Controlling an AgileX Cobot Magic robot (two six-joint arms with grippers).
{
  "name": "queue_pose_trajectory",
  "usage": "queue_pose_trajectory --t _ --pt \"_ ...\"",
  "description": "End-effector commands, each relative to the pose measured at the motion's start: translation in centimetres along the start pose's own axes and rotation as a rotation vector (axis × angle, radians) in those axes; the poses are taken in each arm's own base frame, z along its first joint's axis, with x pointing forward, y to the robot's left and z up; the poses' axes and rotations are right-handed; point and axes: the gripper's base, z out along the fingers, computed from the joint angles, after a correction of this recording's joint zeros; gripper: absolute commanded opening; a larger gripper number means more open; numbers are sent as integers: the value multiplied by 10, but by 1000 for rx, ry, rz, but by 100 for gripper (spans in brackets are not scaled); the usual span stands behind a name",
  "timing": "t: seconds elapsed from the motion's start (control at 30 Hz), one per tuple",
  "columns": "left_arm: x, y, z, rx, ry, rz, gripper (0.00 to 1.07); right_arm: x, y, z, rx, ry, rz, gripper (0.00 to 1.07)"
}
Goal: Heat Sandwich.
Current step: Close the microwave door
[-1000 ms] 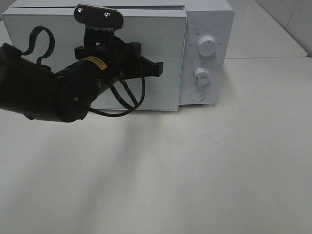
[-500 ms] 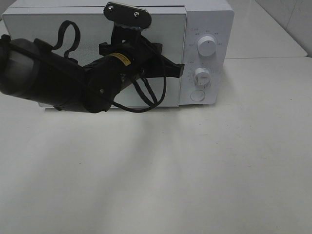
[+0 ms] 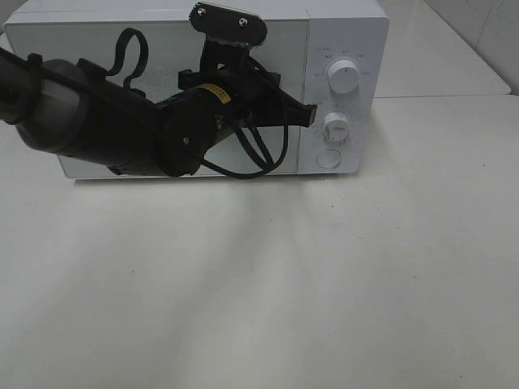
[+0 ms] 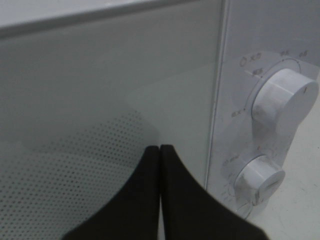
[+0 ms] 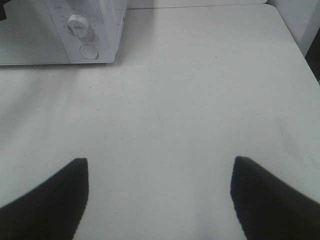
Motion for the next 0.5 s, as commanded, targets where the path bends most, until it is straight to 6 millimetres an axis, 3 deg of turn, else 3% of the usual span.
queue_pose_trajectory --t 0.03,0.5 --pt "-13 19 5 -92 -85 -65 0 2 0 -4 -1 -40 -6 75" --pt "-12 16 3 -71 -49 -67 0 2 0 -4 -1 -40 -6 75"
